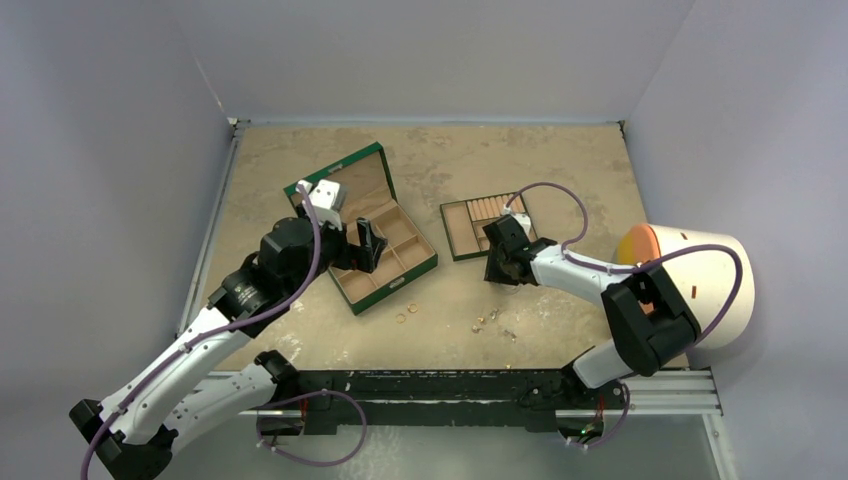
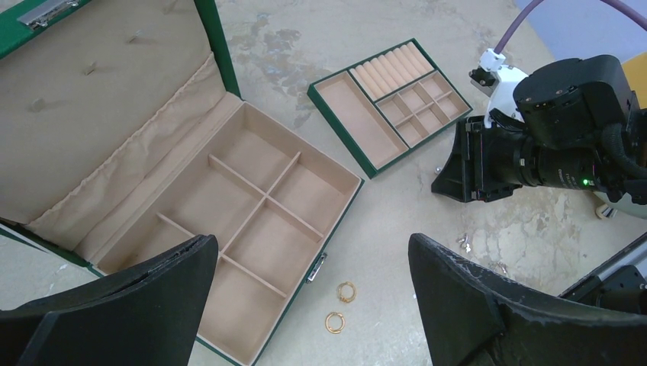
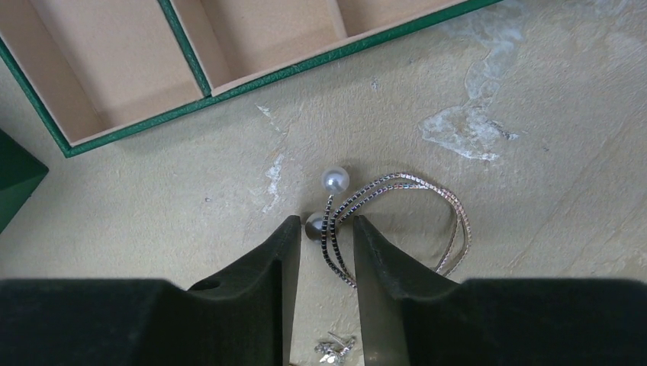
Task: Organize the mixed jewelry
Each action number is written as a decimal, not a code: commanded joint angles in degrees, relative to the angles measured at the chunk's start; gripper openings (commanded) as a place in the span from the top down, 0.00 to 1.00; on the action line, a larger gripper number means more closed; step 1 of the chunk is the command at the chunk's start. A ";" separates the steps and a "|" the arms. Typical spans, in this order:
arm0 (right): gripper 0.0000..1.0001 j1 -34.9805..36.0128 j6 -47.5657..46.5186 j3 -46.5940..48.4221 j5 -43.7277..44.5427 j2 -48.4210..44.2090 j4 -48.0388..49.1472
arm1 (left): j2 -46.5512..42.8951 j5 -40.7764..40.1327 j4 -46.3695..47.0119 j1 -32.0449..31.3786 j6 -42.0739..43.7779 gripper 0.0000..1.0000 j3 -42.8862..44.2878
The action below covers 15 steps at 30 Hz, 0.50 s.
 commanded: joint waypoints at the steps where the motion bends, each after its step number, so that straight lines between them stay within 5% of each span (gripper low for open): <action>1: 0.67 -0.11 0.46 0.99 -0.48 -0.02 0.20 | -1.00 0.54 1.40 -0.24 1.14 0.04 0.39; 15: 1.00 -0.13 -2.81 3.11 -0.08 -3.64 -2.82 | -2.08 0.64 1.10 -0.26 1.28 0.04 0.25</action>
